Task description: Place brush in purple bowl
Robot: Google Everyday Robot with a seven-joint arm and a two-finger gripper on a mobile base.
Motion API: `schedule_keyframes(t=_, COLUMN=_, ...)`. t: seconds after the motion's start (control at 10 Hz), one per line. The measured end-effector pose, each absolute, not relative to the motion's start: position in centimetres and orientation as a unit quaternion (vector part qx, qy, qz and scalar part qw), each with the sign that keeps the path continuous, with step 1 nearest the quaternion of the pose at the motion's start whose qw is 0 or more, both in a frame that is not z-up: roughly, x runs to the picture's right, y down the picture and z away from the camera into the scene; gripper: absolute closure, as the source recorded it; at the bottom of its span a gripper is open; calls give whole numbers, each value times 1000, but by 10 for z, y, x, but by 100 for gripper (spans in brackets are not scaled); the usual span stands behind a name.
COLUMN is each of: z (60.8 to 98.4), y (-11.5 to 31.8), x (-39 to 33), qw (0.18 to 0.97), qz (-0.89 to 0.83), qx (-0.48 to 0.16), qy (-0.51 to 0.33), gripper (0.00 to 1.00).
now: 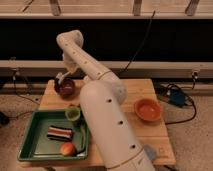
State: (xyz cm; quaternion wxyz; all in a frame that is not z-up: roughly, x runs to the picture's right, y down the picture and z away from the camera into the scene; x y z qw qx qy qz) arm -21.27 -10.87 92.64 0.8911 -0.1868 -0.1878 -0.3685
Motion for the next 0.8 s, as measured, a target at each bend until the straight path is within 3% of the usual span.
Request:
schedule_keyframes(t=0.2, z=925, y=-105, x=-218, qw=889, qz=-374, qx=-186, qy=-187, gripper=22)
schedule_keyframes(t=0.8, z=917, y=-96, x=-229, qw=883, qz=-388, qx=-178, qy=-197, gripper=20)
